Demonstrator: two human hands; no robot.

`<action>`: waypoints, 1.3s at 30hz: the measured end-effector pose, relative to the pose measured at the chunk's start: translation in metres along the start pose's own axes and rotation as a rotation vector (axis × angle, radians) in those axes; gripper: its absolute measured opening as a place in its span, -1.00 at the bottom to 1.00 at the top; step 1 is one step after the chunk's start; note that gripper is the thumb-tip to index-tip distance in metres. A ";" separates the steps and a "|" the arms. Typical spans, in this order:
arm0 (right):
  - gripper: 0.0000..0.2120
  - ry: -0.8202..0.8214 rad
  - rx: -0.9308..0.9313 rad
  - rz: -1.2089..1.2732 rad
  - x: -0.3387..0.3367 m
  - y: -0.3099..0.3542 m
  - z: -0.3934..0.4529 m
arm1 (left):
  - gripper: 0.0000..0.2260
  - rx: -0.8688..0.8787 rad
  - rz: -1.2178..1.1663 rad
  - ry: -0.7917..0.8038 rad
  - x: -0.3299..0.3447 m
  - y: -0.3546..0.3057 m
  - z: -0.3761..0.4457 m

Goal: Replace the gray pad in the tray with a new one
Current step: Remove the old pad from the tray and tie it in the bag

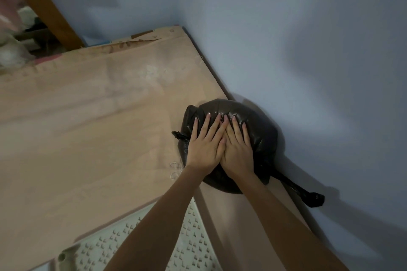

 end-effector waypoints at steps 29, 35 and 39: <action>-0.43 0.047 0.024 -0.013 0.010 0.002 0.007 | -0.53 0.003 -0.001 0.004 0.006 0.005 0.002; -0.43 0.048 0.023 -0.029 0.011 0.004 0.009 | -0.53 -0.012 -0.003 0.011 0.006 0.005 0.004; -0.44 0.070 0.011 0.002 0.010 0.004 0.009 | -0.54 -0.009 0.004 0.035 0.007 0.007 0.004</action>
Point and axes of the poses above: each hand's wrist, its own z-axis towards the middle knuckle, its own x-axis out of the palm, y = z × x, the point moved 4 cm from there along z, towards the middle knuckle, and after that the axes turned 7 degrees about x, right-handed, at the moved point
